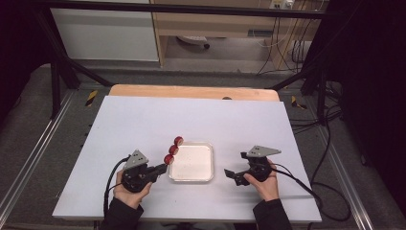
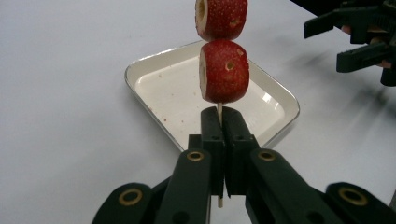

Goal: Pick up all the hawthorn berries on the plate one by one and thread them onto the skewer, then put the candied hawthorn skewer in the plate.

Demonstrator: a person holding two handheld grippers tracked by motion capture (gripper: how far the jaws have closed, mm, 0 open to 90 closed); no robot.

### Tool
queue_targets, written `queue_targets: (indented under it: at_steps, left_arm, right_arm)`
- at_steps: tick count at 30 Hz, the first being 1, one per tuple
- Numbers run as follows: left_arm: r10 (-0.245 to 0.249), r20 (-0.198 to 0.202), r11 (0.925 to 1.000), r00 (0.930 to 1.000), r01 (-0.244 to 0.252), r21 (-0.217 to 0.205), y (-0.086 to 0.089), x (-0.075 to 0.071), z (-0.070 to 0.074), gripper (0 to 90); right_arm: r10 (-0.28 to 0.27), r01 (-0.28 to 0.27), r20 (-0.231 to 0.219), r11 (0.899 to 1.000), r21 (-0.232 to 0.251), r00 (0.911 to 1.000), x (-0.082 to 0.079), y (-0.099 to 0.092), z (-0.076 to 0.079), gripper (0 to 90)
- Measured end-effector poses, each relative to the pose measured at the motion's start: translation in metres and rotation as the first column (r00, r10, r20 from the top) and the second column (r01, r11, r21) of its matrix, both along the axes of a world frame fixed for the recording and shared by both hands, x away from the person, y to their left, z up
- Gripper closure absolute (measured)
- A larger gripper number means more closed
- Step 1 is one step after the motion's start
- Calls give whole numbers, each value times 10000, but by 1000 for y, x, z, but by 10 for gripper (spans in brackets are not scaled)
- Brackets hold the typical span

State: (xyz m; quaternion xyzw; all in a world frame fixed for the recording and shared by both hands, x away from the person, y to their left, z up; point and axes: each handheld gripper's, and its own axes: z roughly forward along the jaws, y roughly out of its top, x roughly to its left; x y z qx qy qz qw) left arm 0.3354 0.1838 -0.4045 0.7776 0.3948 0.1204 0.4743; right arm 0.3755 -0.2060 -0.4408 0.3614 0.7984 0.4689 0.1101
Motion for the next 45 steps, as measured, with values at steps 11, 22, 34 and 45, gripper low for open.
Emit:
queue_targets:
  at_steps: [11, 22, 34, 45]
  left_arm:
    - [-27, -105, 9964, 9999, 36, 847, -19, 24, 10, 881]
    - [-143, -811, 9906, 9966, 252, 1347, -37, 46, 7, 881]
    - [-143, -1715, 9631, 9851, 597, 2626, -62, 57, -13, 881]
    - [15, -2082, 9436, 9781, 675, 3242, -71, 54, -23, 880]
  right_arm:
    - [-791, 789, -49, 9964, -301, 9969, -12, -44, -11, 5]
    - [-844, 834, -152, 9950, -541, 9963, -16, -51, -15, 5]
    - [-903, 895, -162, 9950, -449, 9958, -18, -55, -17, 5]
    - [-948, 939, -182, 9947, -424, 9953, -19, -56, -17, 5]
